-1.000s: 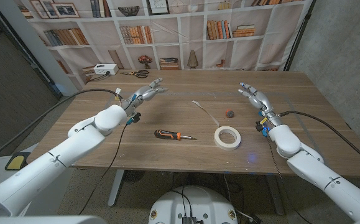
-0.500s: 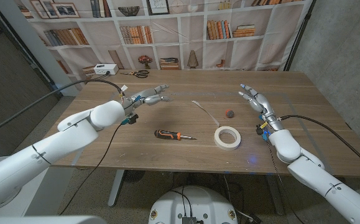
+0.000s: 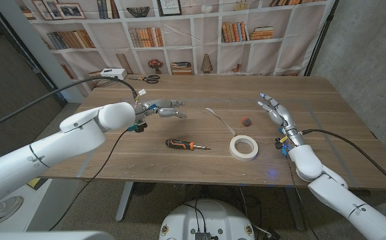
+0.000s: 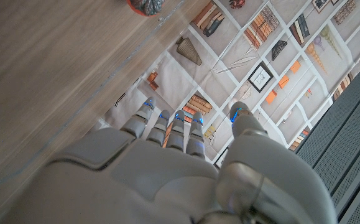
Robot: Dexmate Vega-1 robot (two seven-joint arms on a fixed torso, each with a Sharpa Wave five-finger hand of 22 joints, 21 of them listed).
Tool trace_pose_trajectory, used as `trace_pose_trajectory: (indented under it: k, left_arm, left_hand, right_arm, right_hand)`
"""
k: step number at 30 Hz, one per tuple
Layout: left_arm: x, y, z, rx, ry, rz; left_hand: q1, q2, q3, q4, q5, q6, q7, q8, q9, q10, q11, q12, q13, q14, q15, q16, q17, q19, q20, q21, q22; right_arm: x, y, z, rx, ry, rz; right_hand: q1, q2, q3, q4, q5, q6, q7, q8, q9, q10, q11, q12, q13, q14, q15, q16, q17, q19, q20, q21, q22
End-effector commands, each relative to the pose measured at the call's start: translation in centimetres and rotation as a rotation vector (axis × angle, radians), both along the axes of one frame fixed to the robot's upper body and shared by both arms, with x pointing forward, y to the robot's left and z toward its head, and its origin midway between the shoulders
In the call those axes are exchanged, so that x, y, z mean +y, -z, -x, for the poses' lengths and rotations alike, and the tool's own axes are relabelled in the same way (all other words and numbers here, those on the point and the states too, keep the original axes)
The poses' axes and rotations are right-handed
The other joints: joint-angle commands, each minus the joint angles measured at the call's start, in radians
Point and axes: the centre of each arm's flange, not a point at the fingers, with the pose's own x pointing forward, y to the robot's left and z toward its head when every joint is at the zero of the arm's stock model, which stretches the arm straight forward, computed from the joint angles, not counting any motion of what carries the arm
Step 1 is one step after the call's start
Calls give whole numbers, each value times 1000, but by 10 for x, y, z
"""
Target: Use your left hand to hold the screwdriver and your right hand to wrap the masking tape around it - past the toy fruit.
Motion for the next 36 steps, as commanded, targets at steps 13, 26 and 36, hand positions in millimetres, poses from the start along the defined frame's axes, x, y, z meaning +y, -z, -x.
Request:
trace_pose_trajectory:
  k: [13,26,36]
  left_arm:
    - [-20,10,23,-70,-137,-342]
    - [-35,21,26,-112,-168,-490]
    - [-48,34,28,-95,-171,-602]
  left_hand:
    - [100,0,25,-16,4,9,1,-7,7,27,-24,3,4,79,-38,18,3,48,2,15,3]
    - [170,-26,27,-21,12,31,-4,1,10,56,-40,14,12,86,-42,11,5,53,-8,13,3]
    - [269,-100,3,-13,35,99,-5,31,20,91,-61,31,29,115,-64,17,12,58,-24,9,3]
  right_arm:
    - [0,10,0,-10,2,-45]
    - [-4,21,6,-12,11,-73]
    - [-9,30,12,-11,18,-92]
  right_hand:
    - [1,9,-1,7,-3,14,0,5,4,14,3,7,0,13,-3,8,2,10,5,5,5]
    - [0,13,-2,9,-3,21,2,7,4,22,3,8,0,22,-3,11,3,15,3,6,5]
    - [-3,16,-3,11,-2,25,1,7,4,28,5,9,0,26,-2,12,3,18,3,7,6]
